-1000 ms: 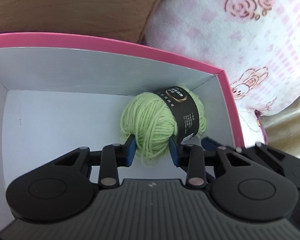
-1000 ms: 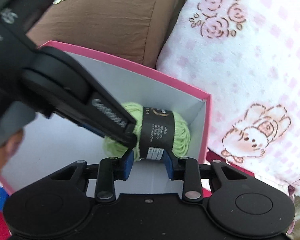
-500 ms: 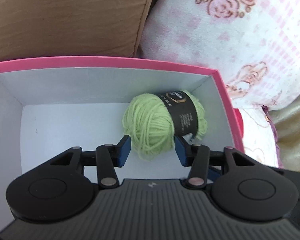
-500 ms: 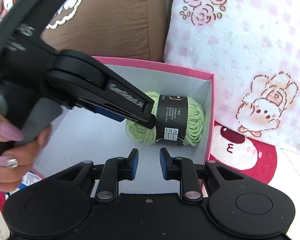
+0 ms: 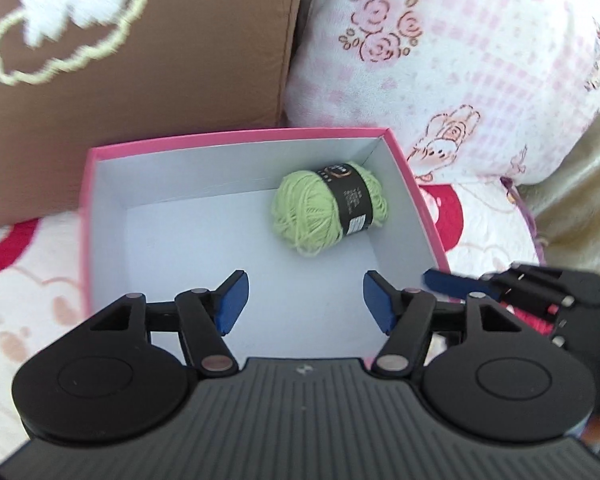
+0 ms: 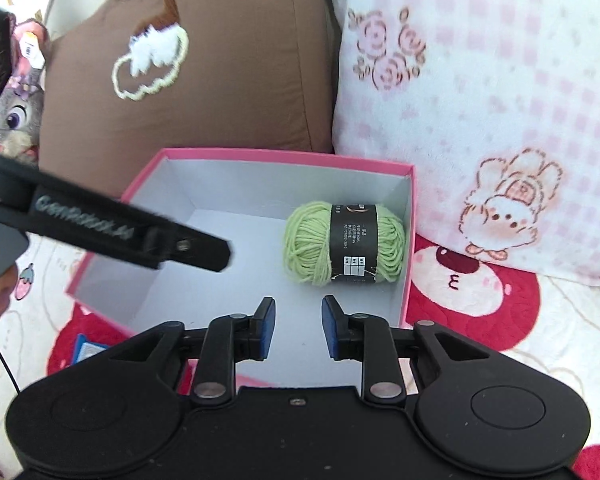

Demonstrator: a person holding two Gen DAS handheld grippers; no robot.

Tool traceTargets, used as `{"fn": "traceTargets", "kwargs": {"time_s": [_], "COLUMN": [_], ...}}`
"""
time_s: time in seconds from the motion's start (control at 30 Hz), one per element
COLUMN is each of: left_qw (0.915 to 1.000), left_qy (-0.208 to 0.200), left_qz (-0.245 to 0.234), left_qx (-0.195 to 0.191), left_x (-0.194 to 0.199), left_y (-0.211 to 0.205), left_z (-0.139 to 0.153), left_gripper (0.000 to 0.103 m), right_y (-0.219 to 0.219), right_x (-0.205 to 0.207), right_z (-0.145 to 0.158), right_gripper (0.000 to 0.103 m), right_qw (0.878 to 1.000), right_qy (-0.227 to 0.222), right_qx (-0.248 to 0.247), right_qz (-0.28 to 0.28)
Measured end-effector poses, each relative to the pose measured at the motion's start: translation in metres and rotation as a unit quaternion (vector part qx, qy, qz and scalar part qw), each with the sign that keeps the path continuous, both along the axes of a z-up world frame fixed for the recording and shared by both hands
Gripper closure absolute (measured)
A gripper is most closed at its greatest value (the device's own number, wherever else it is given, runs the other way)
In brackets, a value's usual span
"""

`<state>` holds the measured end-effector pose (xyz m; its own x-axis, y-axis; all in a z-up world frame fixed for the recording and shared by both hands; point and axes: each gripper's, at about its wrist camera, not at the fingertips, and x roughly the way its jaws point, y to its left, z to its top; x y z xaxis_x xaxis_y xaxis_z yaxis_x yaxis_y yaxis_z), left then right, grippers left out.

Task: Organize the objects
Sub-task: 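Withdraw the left tool from the box and move toward the blue snack pack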

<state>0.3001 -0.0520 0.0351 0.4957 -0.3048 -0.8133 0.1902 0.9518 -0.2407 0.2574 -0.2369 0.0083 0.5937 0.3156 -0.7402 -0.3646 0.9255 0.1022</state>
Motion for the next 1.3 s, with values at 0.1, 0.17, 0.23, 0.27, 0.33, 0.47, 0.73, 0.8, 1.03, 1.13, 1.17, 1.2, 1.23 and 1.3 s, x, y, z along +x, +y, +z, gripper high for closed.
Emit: {"fn": "traceTargets", "kwargs": {"time_s": [0.1,0.17,0.23,0.27,0.33,0.47,0.73,0.8,1.03,1.13,1.17,1.2,1.23,1.3], "left_qw": [0.9999,0.9996,0.9991,0.9987,0.9979,0.9966,0.9955,0.9957,0.9952,0.9949,0.9948,0.9946,0.9945,0.9945], "left_qy": [-0.007,-0.011,-0.016,-0.019,-0.023,-0.029,-0.044,-0.043,-0.052,-0.057,-0.059,-0.060,-0.061,-0.061], "left_qz": [-0.001,-0.006,-0.011,-0.014,-0.016,-0.018,-0.022,-0.026,-0.040,-0.042,-0.044,-0.045,-0.046,-0.046], "left_qx": [0.015,0.023,0.037,0.044,0.059,0.075,0.082,0.078,0.073,0.072,0.072,0.071,0.071,0.071], "left_x": [-0.022,-0.038,-0.054,-0.062,-0.078,-0.103,-0.138,-0.144,-0.165,-0.173,-0.176,-0.178,-0.180,-0.184], "left_y": [0.008,0.014,0.018,0.019,0.023,0.032,0.045,0.048,0.054,0.056,0.056,0.057,0.058,0.059], "left_z": [0.017,0.028,0.038,0.042,0.052,0.065,0.083,0.085,0.089,0.091,0.091,0.091,0.091,0.089], "left_gripper": [0.038,0.037,0.035,0.035,0.030,0.024,0.018,0.018,0.018,0.018,0.017,0.017,0.016,0.016], "right_y": [0.001,0.002,0.003,0.004,0.008,0.011,0.018,0.018,0.023,0.026,0.027,0.028,0.029,0.031], "right_x": [-0.018,-0.029,-0.040,-0.045,-0.055,-0.074,-0.105,-0.111,-0.136,-0.147,-0.150,-0.153,-0.156,-0.161], "right_z": [0.011,0.021,0.031,0.035,0.043,0.057,0.075,0.077,0.086,0.091,0.093,0.094,0.095,0.095], "right_gripper": [0.068,0.068,0.066,0.066,0.062,0.059,0.053,0.052,0.049,0.046,0.046,0.045,0.044,0.044], "right_qw": [1.000,1.000,1.000,1.000,1.000,0.999,0.999,0.999,0.999,0.998,0.998,0.998,0.998,0.998], "right_qy": [-0.002,-0.005,-0.009,-0.011,-0.015,-0.021,-0.024,-0.023,-0.022,-0.027,-0.029,-0.032,-0.032,-0.030], "right_qx": [0.003,0.001,-0.002,-0.005,-0.006,0.003,0.001,0.001,0.000,-0.004,-0.005,-0.006,-0.006,-0.005], "right_qz": [0.003,0.008,0.012,0.015,0.020,0.026,0.035,0.036,0.047,0.054,0.056,0.058,0.059,0.062]}}
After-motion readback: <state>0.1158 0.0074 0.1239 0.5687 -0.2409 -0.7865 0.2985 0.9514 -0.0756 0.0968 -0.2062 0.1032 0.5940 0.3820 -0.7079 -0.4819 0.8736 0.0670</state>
